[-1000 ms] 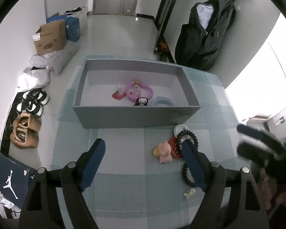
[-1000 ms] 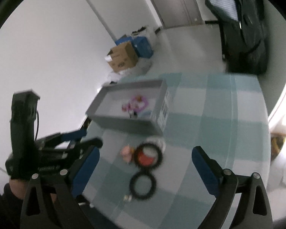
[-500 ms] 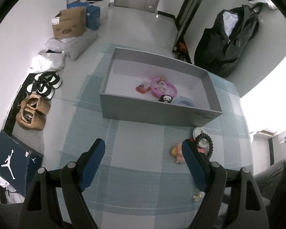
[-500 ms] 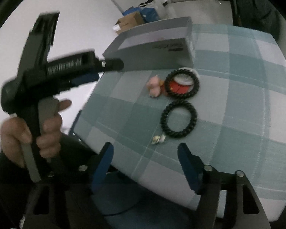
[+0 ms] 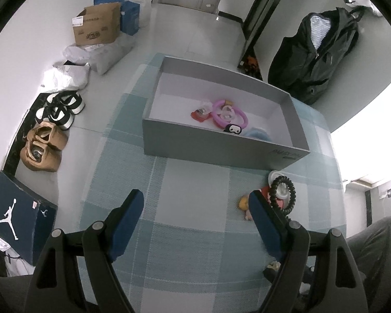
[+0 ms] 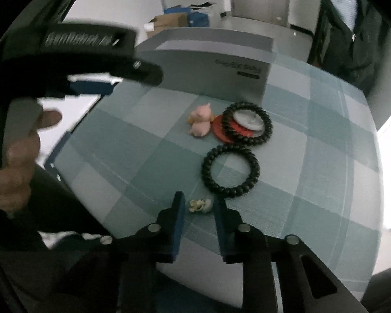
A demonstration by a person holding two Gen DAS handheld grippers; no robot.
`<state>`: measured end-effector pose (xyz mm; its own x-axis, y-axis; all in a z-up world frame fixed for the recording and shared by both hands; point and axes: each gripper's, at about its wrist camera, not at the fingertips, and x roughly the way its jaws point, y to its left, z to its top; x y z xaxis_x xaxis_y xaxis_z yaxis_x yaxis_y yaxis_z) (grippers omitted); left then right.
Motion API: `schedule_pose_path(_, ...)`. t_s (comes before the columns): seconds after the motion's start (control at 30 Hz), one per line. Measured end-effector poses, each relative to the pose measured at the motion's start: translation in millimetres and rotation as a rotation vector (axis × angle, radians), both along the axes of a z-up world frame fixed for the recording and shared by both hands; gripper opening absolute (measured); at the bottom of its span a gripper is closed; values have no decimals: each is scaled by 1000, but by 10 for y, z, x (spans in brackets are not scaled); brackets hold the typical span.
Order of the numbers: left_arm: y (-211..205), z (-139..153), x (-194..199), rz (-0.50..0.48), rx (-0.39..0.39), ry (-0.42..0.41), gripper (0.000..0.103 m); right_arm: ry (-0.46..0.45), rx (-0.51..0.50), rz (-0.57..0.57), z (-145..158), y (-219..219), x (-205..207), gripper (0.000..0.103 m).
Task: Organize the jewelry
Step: 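Withdraw both tools from the box toward the black bracelets, then grasp the pink pig figurine with the left tool while the right tool grasps the small white charm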
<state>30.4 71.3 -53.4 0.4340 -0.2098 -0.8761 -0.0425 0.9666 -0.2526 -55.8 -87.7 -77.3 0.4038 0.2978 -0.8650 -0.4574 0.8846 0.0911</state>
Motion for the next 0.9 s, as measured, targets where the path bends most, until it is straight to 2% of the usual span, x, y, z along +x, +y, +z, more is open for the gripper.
schedule_pose_path(0.2, -69, -35, 20, -30, -9, 13, 79, -7, 12, 21, 55, -1, -49, 17)
schedule_pose_path(0.4, -210, -27, 13, -90, -40, 4, 79, 17, 148, -28, 192, -262, 86, 17)
schedule_pose_path(0.63, -441, -71, 18, -186, -54, 18, 79, -16, 225, -172, 376, -609, 302, 17)
schedule_pose_path(0.9, -567, -210, 99, -219, -55, 63, 79, -25, 285, -279, 451, -1002, 471, 17)
